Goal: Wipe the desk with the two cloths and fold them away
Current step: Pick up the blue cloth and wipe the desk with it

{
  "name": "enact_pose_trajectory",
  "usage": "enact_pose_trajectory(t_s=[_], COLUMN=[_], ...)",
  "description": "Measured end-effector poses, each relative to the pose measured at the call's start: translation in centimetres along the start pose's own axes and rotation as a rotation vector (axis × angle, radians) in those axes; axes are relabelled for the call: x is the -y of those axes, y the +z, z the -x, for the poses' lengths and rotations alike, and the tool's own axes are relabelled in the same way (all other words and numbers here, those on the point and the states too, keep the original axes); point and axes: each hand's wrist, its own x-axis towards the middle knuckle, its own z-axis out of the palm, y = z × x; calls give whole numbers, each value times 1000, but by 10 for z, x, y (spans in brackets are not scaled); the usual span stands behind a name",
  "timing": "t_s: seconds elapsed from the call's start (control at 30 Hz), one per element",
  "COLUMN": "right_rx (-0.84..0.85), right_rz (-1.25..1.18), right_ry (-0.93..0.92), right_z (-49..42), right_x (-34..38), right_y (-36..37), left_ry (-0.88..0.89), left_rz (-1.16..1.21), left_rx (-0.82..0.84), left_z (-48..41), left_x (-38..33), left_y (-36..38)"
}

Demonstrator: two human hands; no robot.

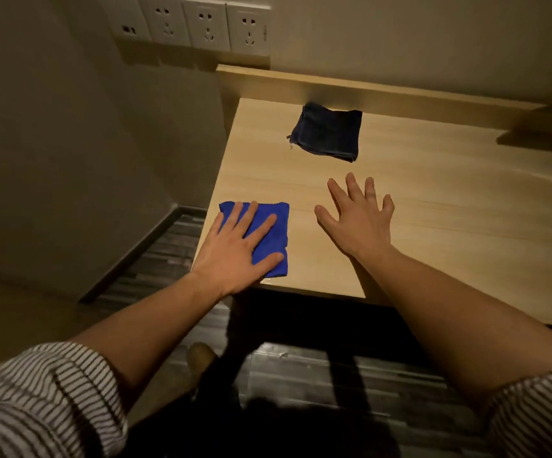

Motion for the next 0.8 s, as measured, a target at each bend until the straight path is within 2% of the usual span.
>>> enact_pose_trajectory(t_s=[0.13,0.2,0.27,0.4,0.47,0.53,0.6,0.7,0.8], right_rx=[-26,-27,-14,-6,-37,-69,-90,-128,-151], right_rz=[-92,-108,-150,-207,-254,-273,-251,-281,-313], right_ry=[-65,-128,-182,-226,-203,-164,-134,-129,-129], right_z=[12,22,32,44,45,45,45,47,47], right_x=[-5,-14,-24,-41,-44,-43,-41,-42,-43], right_y=[-8,-9,-10,-10,-8,-6,-4,-1,1], left_ry=[-11,8,16,-54,-58,-44,-28,6,20], left_rz=[14,108,239,665,881,962,880,632,218], left_rx=[-35,-102,-157,-106,-109,-163,-230,-269,-28], left_z=[36,54,73,90,74,39,-10,-91,-141], left_x=[-21,-35,-51,-79,-87,-90,-88,-84,-87], left_y=[5,6,5,-10,-29,-51,-68,-76,-52])
